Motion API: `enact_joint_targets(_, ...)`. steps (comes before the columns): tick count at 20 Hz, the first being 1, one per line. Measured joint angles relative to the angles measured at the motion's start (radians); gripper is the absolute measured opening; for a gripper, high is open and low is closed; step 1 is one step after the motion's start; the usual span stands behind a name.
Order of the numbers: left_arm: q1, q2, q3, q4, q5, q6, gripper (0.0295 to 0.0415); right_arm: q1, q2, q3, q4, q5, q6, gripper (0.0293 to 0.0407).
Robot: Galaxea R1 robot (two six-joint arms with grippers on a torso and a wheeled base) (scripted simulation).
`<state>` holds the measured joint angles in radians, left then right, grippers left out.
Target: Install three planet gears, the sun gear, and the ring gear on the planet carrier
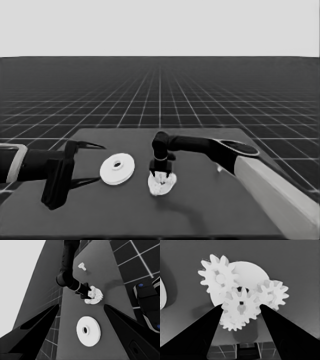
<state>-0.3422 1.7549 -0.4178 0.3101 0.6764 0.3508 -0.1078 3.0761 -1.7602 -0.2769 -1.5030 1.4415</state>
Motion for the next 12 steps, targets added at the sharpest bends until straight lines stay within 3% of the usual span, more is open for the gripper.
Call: enact_joint_targets(12,0.000,0.000,0.000,0.000,0.000,0.000,0.0385,-0.001,0.000,0.000,0.000,0.000,0.126,0.0310)
